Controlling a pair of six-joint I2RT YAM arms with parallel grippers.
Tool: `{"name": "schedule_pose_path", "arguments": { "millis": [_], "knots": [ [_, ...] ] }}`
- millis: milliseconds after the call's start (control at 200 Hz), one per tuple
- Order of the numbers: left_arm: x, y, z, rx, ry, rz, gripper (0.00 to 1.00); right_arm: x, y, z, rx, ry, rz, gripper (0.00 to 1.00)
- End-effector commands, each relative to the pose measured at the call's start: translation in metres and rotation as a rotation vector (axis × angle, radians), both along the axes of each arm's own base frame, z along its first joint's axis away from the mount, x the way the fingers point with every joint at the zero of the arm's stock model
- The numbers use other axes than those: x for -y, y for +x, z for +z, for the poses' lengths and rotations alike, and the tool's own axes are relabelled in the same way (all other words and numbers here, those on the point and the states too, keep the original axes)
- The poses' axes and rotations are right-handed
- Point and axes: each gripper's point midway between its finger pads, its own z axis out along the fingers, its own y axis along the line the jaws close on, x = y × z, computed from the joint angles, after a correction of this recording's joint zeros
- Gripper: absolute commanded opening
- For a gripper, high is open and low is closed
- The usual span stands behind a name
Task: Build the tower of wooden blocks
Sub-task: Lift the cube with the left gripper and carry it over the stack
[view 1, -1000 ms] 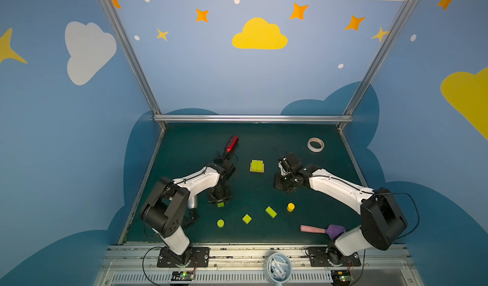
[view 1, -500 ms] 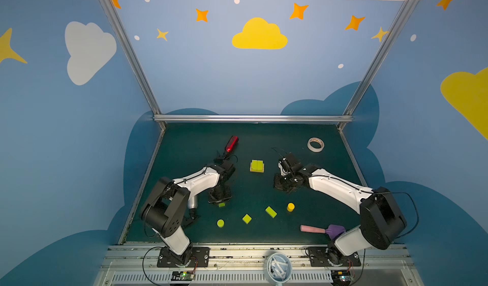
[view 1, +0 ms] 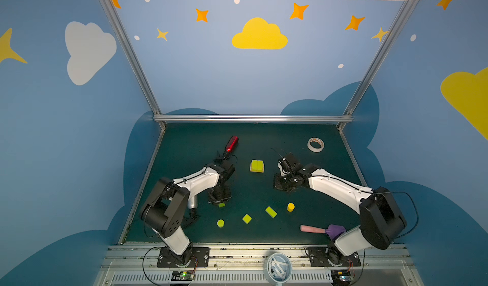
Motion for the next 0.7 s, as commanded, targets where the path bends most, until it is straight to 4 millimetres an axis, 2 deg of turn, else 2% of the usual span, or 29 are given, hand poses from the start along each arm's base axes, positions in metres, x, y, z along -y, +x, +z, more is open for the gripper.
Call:
{"name": "schedule_pose_path", "arguments": {
  "millis": [0,185,451,581,696],
  "knots": [
    [0.001,0.008,0.016,0.036,-0.003,-0.032,0.24,-0.001,-0.003,-0.004,-0.017,-0.004,-0.001,0.00],
    [0.013,0.038,0.044,0.088,-0.006,-0.124,0.24,0.003,-0.005,-0.003,-0.011,-0.017,0.000,0.00],
    [0.048,0.091,0.075,0.129,-0.052,-0.260,0.24,0.008,-0.007,0.000,-0.008,-0.025,0.010,0.00],
    [0.069,0.116,0.087,0.150,-0.068,-0.331,0.24,0.013,-0.006,0.001,-0.012,-0.027,0.009,0.00],
    [0.084,0.135,0.088,0.148,-0.062,-0.380,0.24,0.020,-0.006,0.001,-0.019,-0.030,-0.001,0.00]
  ]
}}
